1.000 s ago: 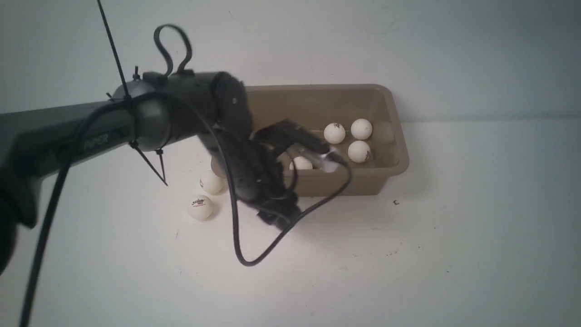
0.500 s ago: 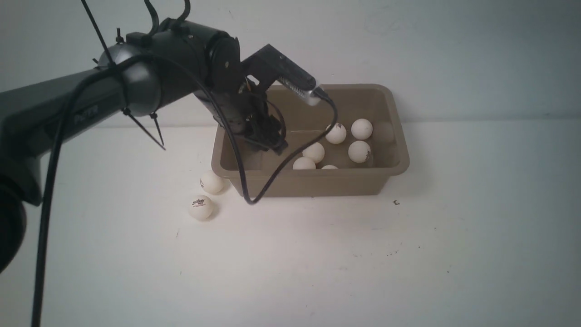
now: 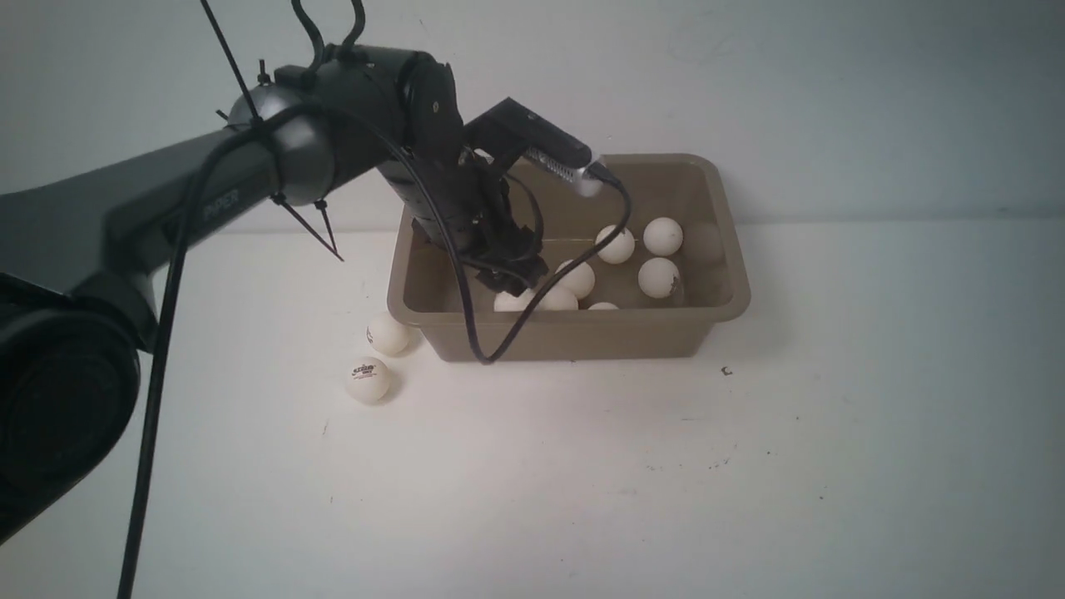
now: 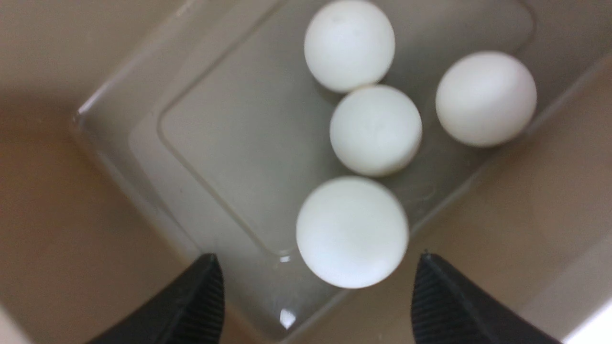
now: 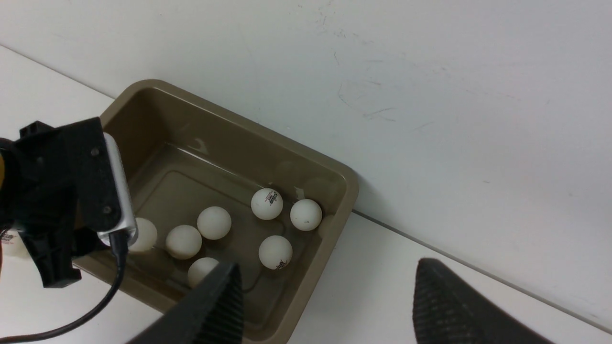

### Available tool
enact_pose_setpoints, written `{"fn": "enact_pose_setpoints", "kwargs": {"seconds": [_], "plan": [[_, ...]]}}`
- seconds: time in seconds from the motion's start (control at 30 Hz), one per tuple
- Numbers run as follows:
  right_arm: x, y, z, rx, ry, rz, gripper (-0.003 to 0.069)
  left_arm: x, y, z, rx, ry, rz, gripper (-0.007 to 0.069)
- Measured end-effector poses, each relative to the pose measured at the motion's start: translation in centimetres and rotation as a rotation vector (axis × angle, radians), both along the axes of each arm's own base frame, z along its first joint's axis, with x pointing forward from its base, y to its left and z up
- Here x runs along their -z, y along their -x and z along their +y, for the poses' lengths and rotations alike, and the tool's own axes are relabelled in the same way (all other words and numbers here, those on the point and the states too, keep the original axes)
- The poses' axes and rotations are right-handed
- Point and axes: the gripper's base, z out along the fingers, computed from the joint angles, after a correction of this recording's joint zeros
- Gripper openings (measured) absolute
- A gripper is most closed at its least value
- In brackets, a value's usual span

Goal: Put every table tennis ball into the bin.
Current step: Use the left arm to put the table tennis ball into the box, then use the left arm to clamp the table tennis ball closest to it

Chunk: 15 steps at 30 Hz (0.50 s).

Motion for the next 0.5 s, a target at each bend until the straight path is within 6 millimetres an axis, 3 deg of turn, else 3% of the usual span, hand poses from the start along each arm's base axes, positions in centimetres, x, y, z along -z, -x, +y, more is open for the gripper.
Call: {"fn": "enact_pose_setpoints", "kwargs": {"seconds": [0.1, 0.2, 0.33, 0.5], "plan": [[0.0, 0.0, 0.0, 0.000, 0.000, 0.000, 0.0440, -1.5, 0.6, 0.6, 0.006, -0.016, 0.003, 0.0452], [0.0, 0.0, 0.0, 0.000, 0.000, 0.000, 0.0440, -4.5, 1.6, 2.1, -0.007, -0.018, 0.001, 0.0429], [0.0, 0.0, 0.0, -0.005, 0.006, -0.002, 0.0440, -8.2, 3.1, 5.6, -0.069, 0.000, -0.004, 0.0426], [0.0, 0.0, 0.0, -0.007, 0.009, -0.002, 0.0440, -8.0, 4.1, 8.9, -0.135, 0.014, 0.065, 0.0426]]}}
